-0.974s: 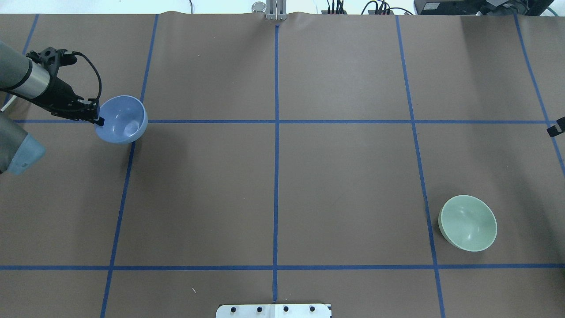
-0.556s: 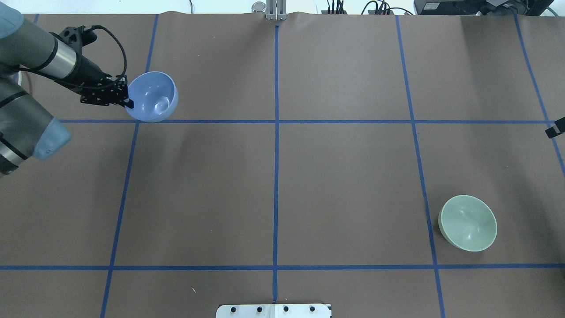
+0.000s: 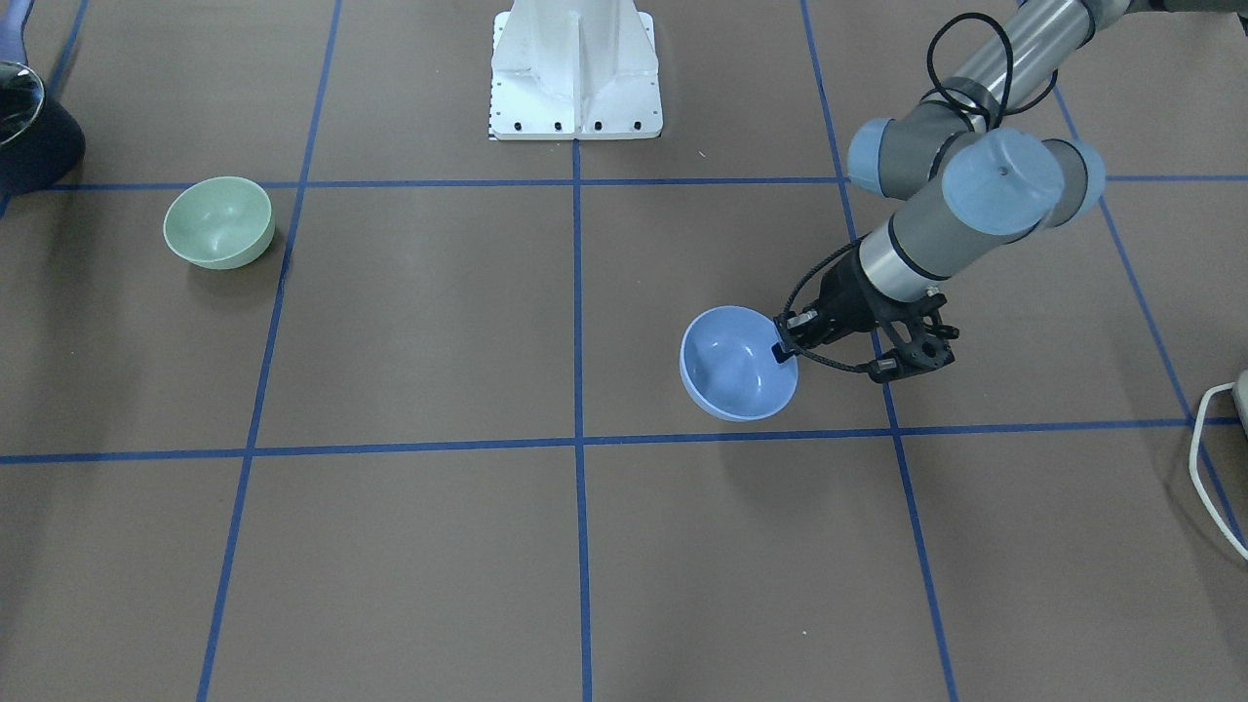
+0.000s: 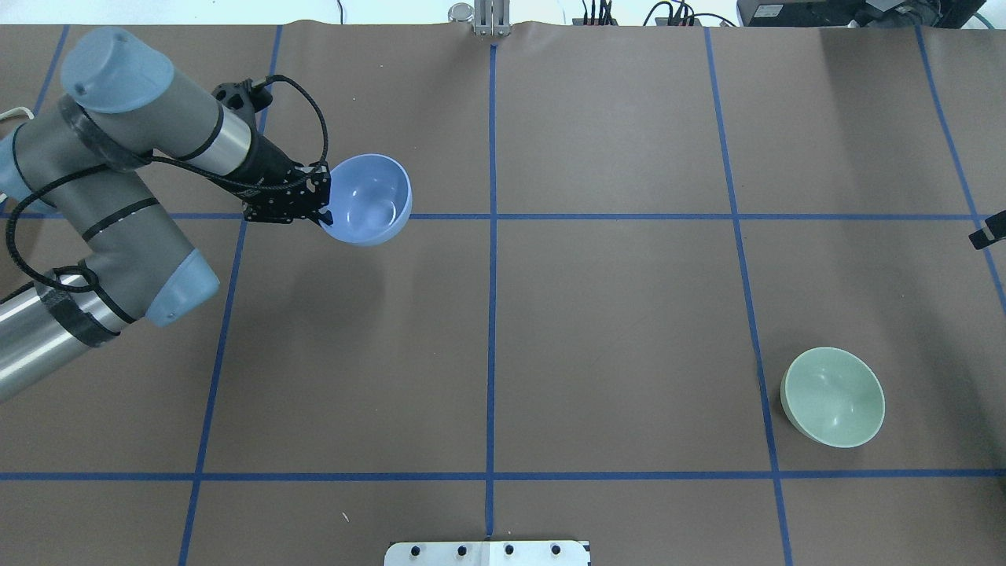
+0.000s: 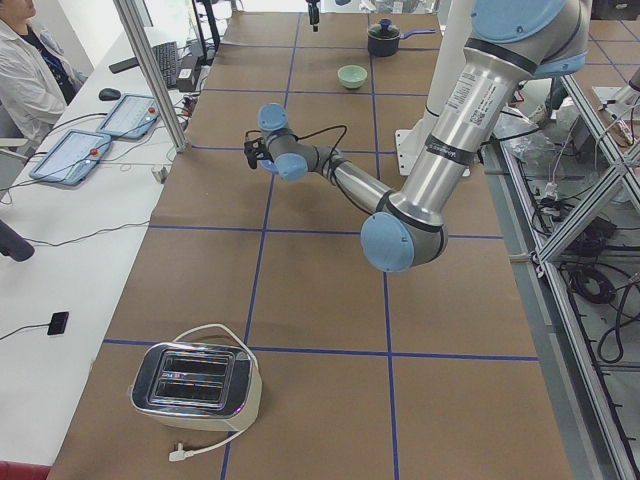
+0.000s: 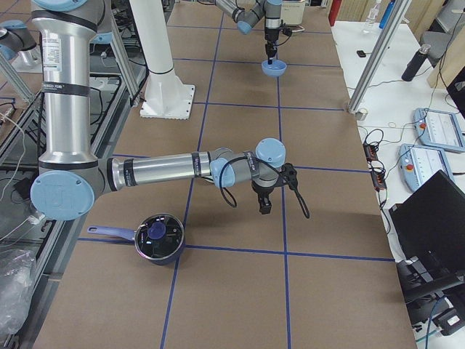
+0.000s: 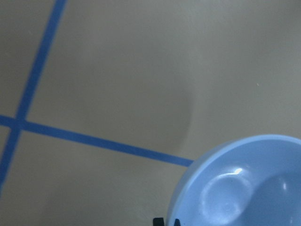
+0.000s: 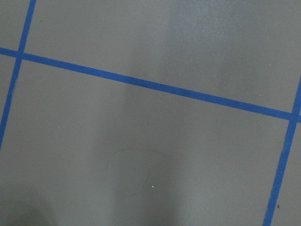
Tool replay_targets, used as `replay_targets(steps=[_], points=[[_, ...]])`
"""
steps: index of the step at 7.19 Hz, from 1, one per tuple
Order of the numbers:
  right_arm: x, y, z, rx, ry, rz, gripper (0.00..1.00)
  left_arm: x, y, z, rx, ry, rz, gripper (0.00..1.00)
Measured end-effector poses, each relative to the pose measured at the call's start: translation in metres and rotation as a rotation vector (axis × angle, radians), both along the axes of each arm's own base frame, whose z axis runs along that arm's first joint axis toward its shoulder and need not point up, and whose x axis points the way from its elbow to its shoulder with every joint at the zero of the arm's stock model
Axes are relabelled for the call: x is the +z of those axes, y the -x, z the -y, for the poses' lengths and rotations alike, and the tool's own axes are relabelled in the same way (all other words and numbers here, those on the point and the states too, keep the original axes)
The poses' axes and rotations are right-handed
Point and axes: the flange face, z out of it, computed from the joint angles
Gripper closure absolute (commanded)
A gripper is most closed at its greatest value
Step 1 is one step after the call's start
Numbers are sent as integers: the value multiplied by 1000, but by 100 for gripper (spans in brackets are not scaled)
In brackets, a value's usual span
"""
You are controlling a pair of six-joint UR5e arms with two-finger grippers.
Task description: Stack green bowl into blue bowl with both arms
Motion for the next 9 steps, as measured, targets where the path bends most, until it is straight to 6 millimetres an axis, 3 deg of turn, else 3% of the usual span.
replay_targets(steps=[1, 2, 5, 7, 9], points=[[1, 0, 0, 0, 1, 0, 0, -30, -25, -22, 7, 0, 40, 95], [2, 0, 0, -1, 3, -1, 0, -47, -51, -45, 9, -3, 75, 94], [4, 1, 0, -2, 7, -4, 0, -67, -106, -90, 4, 11, 103, 94], [5, 1, -1, -3, 8, -5, 0, -75, -127, -105, 8, 24, 99, 94], [6, 2, -1, -4, 9, -5, 0, -71, -145, -102, 0, 22, 107, 93]])
